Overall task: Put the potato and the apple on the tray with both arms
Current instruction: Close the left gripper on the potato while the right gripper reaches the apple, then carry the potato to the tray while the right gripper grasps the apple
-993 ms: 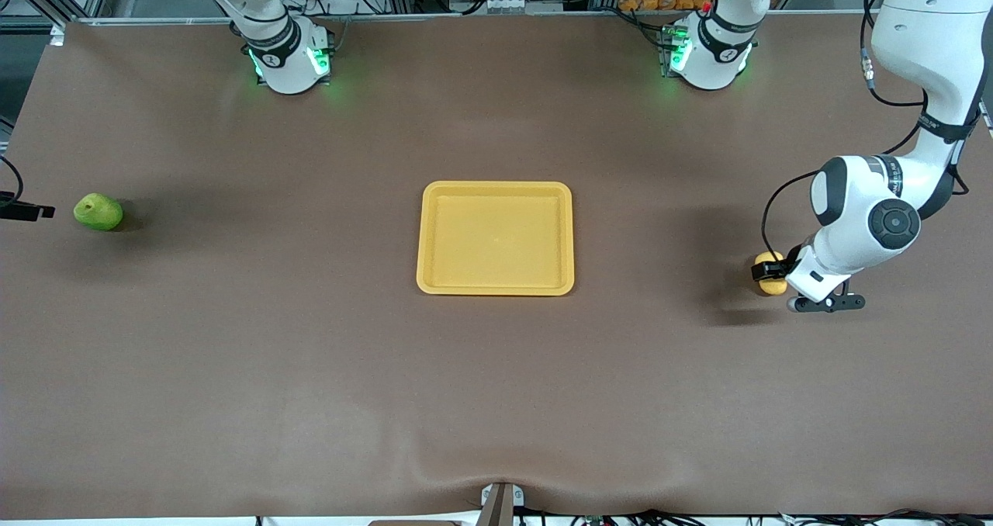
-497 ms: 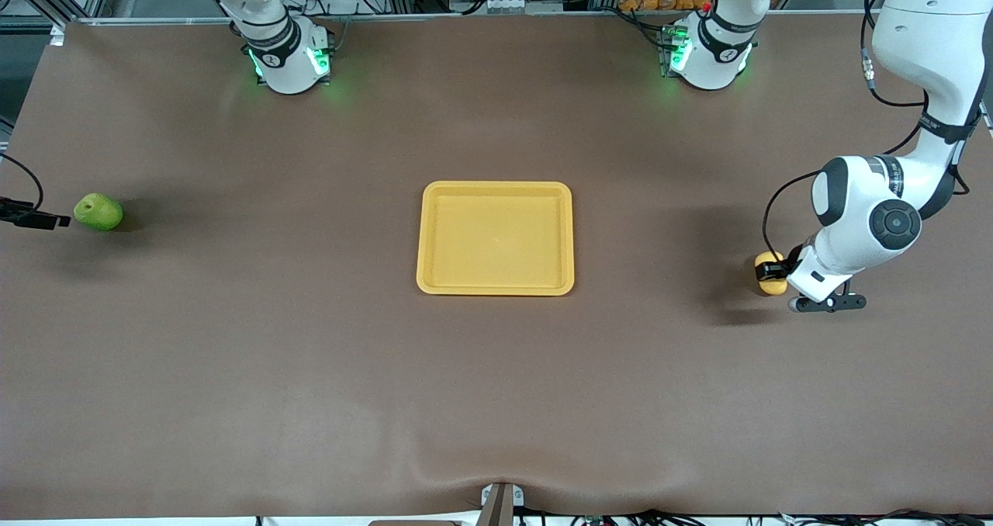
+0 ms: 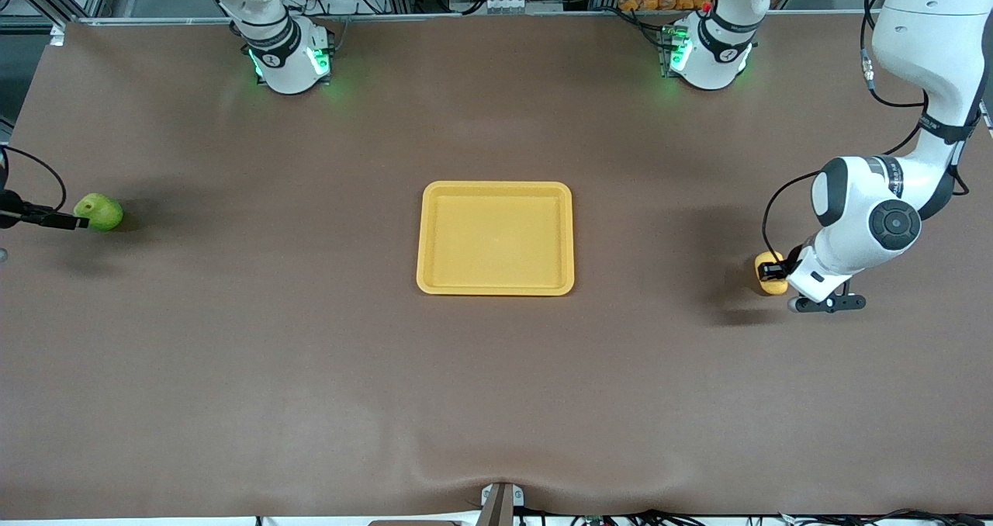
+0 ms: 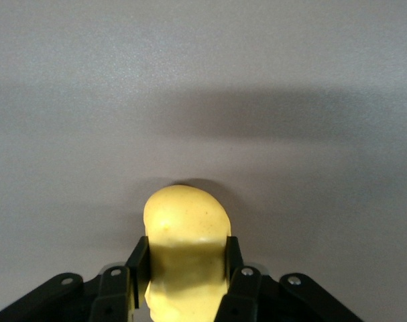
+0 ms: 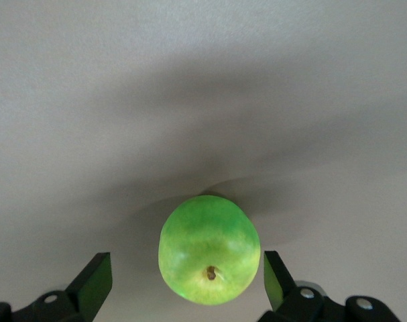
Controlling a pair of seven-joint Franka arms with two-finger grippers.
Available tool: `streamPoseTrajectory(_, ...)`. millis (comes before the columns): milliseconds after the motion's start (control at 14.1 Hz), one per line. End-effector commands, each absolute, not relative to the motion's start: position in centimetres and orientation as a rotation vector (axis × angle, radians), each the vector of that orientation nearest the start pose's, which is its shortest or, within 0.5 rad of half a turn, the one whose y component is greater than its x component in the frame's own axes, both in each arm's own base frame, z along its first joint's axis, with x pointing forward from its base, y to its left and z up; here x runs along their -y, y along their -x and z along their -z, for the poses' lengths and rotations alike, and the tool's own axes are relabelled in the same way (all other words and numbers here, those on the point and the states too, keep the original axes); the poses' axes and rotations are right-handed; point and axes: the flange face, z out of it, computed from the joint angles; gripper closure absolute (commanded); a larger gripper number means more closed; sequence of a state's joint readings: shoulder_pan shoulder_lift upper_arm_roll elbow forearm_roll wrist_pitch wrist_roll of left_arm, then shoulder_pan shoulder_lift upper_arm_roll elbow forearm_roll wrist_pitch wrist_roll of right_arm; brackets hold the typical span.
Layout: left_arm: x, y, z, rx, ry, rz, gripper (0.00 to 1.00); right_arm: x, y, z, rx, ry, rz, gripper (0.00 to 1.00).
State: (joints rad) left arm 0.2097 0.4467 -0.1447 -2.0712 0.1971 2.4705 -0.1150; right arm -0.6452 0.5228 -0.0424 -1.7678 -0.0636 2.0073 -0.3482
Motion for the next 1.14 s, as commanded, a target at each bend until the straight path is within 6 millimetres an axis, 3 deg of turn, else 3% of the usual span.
streamPoseTrajectory(0, -2.6, -58.6, -22.4, -0.006, 3.068, -0.041, 0.82, 40.3, -46.3, -23.3, -0.443, 2.982, -0.416, 0.00)
streamPoseTrajectory(639, 7.8, -59.7, -29.0, -0.228, 3.070, -0.164, 0.84, 40.8, -43.0, -19.9, -0.469, 2.979, -0.386, 0.00)
streamPoseTrajectory(922, 13.7, -59.0, -29.9, -0.206, 3.086, -0.136, 0.85, 40.7, -42.4, -19.1, -0.463, 2.970, -0.387, 0.03)
streamPoseTrajectory(993, 15.2, -58.6, -29.8, -0.210, 3.083, -0.135, 0.85, 41.0, -42.2, -18.8, -0.436, 2.973, -0.377, 0.26)
streamPoseTrajectory(1064, 16.6, -58.5, -30.2, -0.224, 3.084, -0.122, 0.85, 41.1, -42.1, -18.8, -0.395, 2.973, -0.375, 0.60)
